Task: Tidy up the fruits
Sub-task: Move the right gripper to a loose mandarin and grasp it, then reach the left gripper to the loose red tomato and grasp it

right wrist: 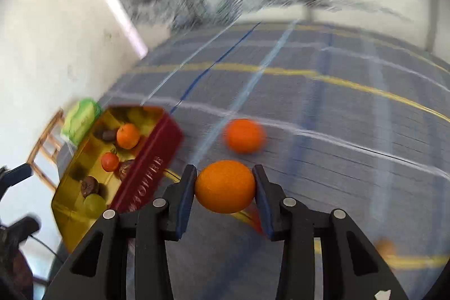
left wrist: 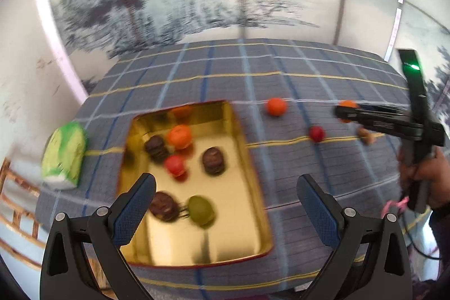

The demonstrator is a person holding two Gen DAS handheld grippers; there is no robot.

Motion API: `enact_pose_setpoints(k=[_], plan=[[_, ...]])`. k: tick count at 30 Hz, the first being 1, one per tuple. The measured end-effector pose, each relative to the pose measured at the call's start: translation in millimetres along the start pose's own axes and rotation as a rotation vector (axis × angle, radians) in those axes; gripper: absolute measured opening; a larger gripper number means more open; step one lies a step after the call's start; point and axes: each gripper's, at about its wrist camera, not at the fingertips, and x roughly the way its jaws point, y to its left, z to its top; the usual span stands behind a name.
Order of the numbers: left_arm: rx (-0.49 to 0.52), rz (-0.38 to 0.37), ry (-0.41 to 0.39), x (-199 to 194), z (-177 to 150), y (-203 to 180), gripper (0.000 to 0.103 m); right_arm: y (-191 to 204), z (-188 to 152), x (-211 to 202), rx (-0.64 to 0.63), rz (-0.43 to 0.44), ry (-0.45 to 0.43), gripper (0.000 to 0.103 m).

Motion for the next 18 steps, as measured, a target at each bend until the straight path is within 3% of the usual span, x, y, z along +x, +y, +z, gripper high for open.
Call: enact_pose_setpoints(k=[2,5,9,15,18], plan=[[0.038,-0.054,0.000,1,6,-18,0.100,-38,-15,-37,0.046,-0.079,-0.040,0.037],[0.083,-0.155,0.008,7,18,-48,0.100,-92,-41,-76,0.081,-0.263,-0.056,0.038],[0.131,-0.277,0.024,20,36,-91,0.100,-144,-69,-95,0.147,-0.393,-0.050,0.038],[0.161,-0.388,0.089,53,56,-137,0.100,-191,-91,-101,0.264,-0.391,-0.072,0.038],[0.187,-0.335,0.093,69,63,-146,0.100,-191,-95,-98,0.265,-0.373,-0.078,0.038]])
